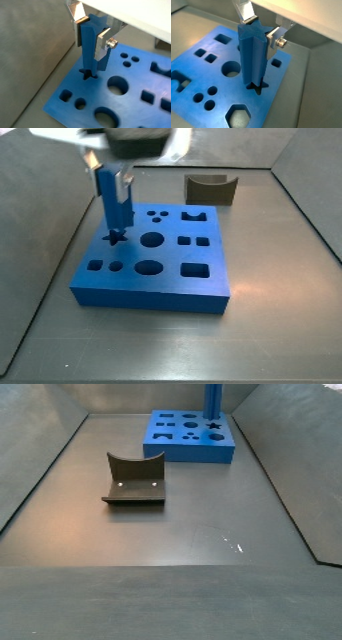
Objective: Insert the star object.
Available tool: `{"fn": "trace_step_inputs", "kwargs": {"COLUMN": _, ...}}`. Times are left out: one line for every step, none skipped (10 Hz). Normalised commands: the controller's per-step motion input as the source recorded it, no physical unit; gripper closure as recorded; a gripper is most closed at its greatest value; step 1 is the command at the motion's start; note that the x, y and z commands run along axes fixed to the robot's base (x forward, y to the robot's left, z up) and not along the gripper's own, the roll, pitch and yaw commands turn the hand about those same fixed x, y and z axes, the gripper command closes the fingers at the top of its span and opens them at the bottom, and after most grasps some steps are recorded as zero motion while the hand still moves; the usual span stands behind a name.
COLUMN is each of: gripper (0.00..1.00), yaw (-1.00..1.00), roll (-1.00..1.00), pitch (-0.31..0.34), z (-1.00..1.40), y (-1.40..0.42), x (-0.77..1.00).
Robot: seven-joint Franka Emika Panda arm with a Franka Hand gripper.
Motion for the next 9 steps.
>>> {"fn": "trace_step_inputs", "kwargs": {"gripper": 1.00, "yaw": -1.00, "roll": 0.00, "pitch": 0.000, "z": -0.19, "y": 0.00, "x": -0.07}}
{"fn": "trace_step_inputs", "kwargs": {"gripper": 1.00, "yaw": -1.00, "roll": 0.00, "pitch": 0.010, "z": -0.16, "y": 0.00, "x": -0.04}}
{"fn": "trace_step_inputs", "kwargs": {"gripper": 1.00, "yaw": -0.99, "roll": 0.00, "pitch": 0.010, "z": -0.25, "y": 0.00, "x": -0.06}}
{"fn": "trace_step_inputs", "kwargs": {"gripper": 1.00, "yaw": -0.86, "roll": -0.02, "pitch": 0.000, "z": -0.48, "y": 0.00, "x": -0.21}}
{"fn": "trace_step_inputs", "kwargs": {"gripper": 1.00, "yaw": -0.60, "roll": -0.03, "pitch": 0.000, "z": -0.41, "y": 0.00, "x": -0.16}}
{"fn": "trace_step_inputs", "kwargs": {"gripper": 1.00, "yaw": -0.34, "roll": 0.00, "pitch": 0.000, "z": -0.32, "y": 0.00, "x": -0.13}}
{"fn": "trace_step_inputs", "kwargs": {"gripper": 1.00, "yaw": -0.21, "roll": 0.00, "pitch": 0.000, "z": -0.25, "y": 0.00, "x": -0.15}}
{"fn": "trace_step_inputs", "kwargs": {"gripper": 1.00, "yaw": 0.00, "roll": 0.01, "pitch": 0.017, "z": -0.28, "y": 0.00, "x": -0.04}}
{"fn": "trace_step_inputs", "kwargs": {"gripper": 1.00, "yaw": 0.00, "roll": 0.00, "pitch": 0.000, "z": -0.48, "y": 0.00, "x": 0.11}}
